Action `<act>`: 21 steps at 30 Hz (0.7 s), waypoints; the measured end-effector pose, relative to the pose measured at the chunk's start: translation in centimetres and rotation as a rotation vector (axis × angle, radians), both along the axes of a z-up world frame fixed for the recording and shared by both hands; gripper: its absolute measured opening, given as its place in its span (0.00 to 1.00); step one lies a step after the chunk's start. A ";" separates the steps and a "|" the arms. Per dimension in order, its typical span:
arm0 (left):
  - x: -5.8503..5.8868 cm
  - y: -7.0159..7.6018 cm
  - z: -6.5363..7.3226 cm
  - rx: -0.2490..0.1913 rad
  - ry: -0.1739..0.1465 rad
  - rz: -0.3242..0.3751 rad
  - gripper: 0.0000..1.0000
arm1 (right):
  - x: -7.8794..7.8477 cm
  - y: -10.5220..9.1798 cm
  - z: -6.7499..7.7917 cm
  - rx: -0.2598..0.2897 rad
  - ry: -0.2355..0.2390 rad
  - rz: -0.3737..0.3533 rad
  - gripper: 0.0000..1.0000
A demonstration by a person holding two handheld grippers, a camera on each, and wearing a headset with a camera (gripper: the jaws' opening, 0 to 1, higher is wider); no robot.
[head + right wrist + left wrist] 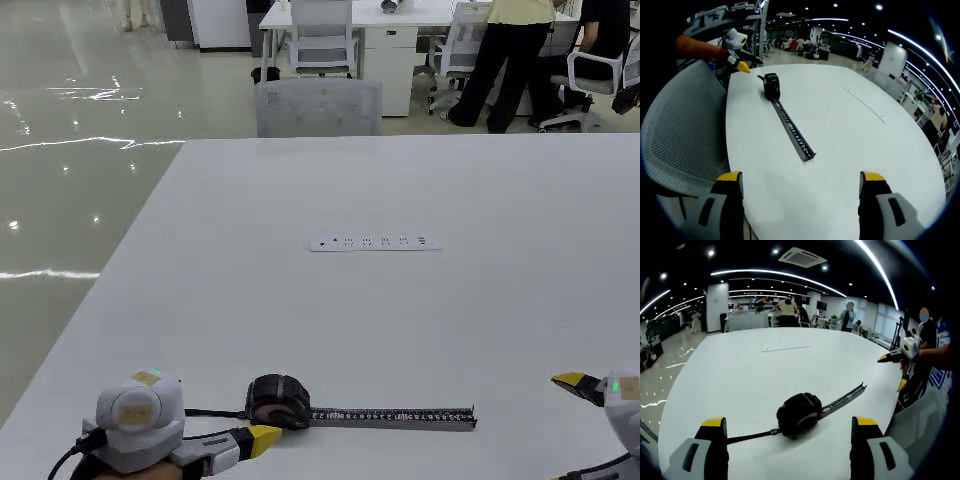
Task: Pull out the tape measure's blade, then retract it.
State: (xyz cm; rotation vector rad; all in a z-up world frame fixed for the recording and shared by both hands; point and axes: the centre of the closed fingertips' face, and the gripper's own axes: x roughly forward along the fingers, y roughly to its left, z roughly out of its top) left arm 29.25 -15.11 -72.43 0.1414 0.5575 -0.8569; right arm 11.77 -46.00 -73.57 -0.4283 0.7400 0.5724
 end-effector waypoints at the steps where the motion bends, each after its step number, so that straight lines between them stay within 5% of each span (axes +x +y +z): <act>1: 0.0 -0.2 -0.3 0.004 -0.005 0.011 1.00 | 0.4 0.0 -0.1 -0.005 0.006 0.012 0.97; 6: -0.1 -0.9 -1.0 0.033 -0.005 0.036 1.00 | 2.0 0.7 -0.4 -0.014 0.028 0.059 0.96; 14: 0.4 -2.2 -1.3 0.004 -0.018 0.129 1.00 | 4.4 1.8 -1.7 -0.031 0.104 0.147 0.92; 19: 0.0 -3.1 -1.5 0.009 -0.044 0.112 1.00 | 5.5 2.3 -2.2 -0.049 0.126 0.201 0.88; 21: -0.2 -3.2 -1.8 0.044 -0.065 0.088 1.00 | 5.9 2.6 -2.6 -0.056 0.142 0.222 0.85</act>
